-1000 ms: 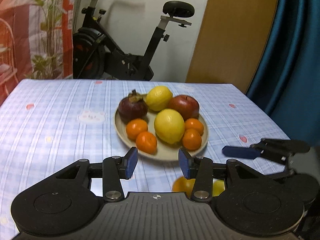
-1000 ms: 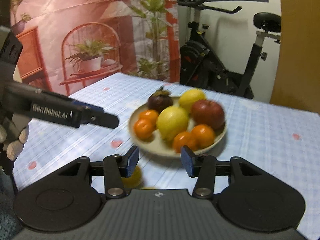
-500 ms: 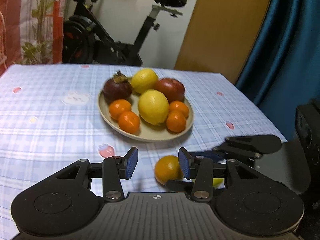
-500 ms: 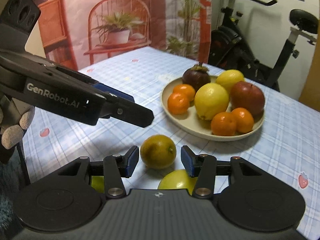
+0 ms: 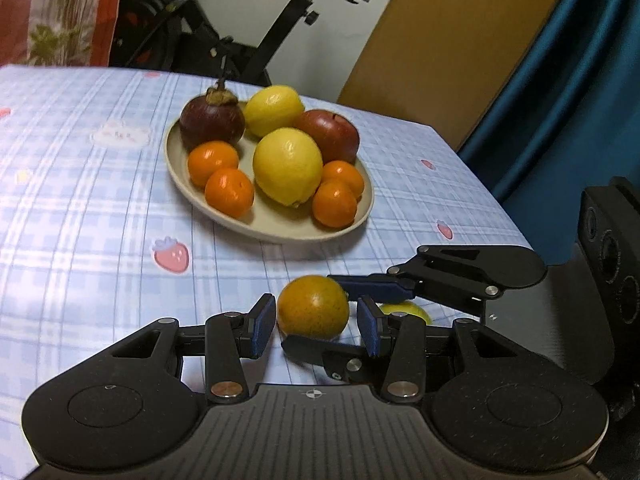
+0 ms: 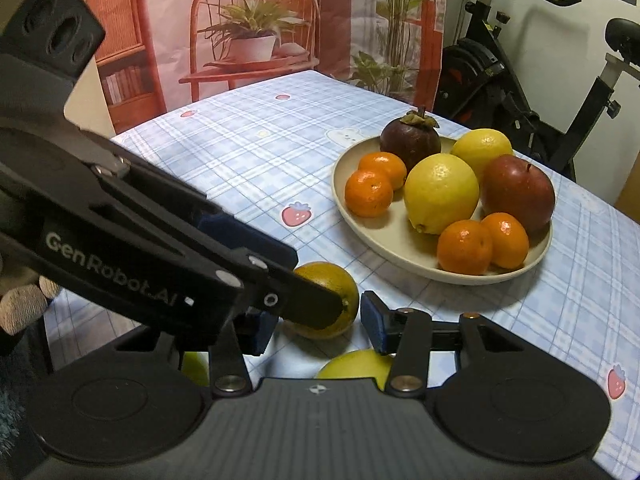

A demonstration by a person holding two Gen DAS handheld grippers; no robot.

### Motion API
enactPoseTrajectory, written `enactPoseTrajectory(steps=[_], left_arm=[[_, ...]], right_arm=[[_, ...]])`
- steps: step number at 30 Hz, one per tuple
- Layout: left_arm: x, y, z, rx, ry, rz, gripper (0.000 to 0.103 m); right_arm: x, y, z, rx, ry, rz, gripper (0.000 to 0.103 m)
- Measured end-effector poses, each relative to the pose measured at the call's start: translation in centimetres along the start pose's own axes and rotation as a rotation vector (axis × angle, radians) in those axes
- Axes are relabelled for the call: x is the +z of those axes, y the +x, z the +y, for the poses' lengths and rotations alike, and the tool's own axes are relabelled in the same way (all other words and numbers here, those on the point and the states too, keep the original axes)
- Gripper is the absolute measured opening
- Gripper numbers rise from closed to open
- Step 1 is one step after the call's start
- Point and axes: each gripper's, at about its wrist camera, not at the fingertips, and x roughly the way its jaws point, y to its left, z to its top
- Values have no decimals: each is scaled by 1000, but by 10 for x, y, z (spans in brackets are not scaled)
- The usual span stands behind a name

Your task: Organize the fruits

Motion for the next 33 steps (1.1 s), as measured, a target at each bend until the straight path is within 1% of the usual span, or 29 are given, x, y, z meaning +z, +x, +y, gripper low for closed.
enactPoseTrajectory(steps=[7, 10, 13, 16, 21, 25, 29, 33], left_arm=[[-3, 5, 8, -16, -50, 2, 47], [-3, 5, 8, -18, -48, -1, 44], [-2, 4, 6, -15, -41, -3, 44], [1, -1, 2, -10, -21, -22, 44], [13, -10, -2, -15, -17, -84, 44], [27, -14, -10, 15, 43, -118, 44], [42, -8, -9, 23, 63, -124, 44], [54, 4, -7, 23, 55, -106, 44]], right_arm=[[0, 1, 0, 2, -5, 3, 48], [0, 2, 1, -2, -5, 7, 48], [0, 2, 0, -2, -7, 5, 47], [1, -1, 1, -9, -12, -11, 46], [12, -10, -3, -22, -14, -63, 46], [22, -14, -7, -28, -25, -98, 46], [31, -12, -13, -47, -27, -116, 46], [36, -4, -21, -64, -8, -109, 46]])
